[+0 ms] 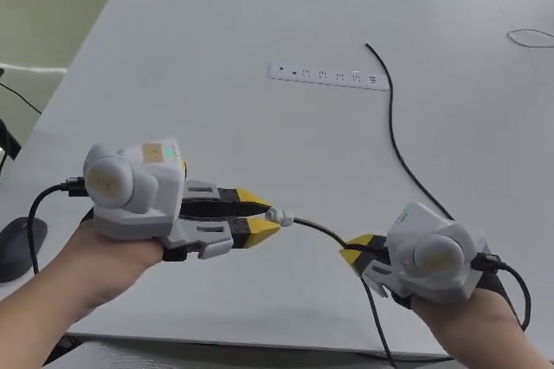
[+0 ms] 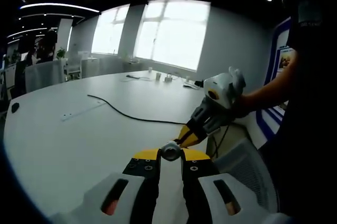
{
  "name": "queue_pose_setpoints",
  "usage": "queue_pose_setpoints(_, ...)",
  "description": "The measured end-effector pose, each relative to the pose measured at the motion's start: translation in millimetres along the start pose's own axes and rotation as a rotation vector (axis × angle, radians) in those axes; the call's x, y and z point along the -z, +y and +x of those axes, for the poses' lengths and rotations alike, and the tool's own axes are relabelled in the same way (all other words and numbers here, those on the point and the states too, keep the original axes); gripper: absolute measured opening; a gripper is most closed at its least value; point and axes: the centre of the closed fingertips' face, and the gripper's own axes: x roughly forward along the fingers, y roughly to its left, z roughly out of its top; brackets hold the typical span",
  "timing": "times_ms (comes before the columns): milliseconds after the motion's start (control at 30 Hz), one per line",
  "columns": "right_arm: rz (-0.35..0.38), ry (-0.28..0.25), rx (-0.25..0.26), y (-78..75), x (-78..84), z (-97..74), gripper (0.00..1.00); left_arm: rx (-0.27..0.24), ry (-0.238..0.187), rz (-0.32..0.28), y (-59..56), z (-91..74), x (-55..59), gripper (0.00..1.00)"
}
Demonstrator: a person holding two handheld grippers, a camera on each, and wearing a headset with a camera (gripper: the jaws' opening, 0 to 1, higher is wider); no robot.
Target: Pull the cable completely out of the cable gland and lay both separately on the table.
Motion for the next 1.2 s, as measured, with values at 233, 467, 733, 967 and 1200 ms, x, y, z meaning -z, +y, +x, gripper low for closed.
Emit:
queue_pose_setpoints(233,-0.024,0.01,0.008,-2.9,3.8,0.3,0.0,-0.017,0.002,-0.005,3.5,-2.8,3.5,0.15)
queue_pose_setpoints(467,-0.016,0.009,0.015,-5.5,3.1,-1.6,0.0,-0.018,0.005,-0.01,3.6,-0.8,5.8,0.15)
queue_pose_setpoints(733,-0.004,0.01,0.022,-15.6,-8.5,-2.3,0.0,-0.011,0.003,-0.008,7.0,5.6,9.6,0.15)
queue_pose_setpoints(967,-0.019,0.004,0.028,-25.1,-28.4,4.1,0.0,-0.014,0.005,-0.02,12.2,8.5,15.6,0.15)
queue_pose_setpoints(1200,-0.029,0.008,0.021,-29.0,-44.7,14.7,0.0,-0.013,-0.003,-0.045,16.2,6.0,26.6,0.15)
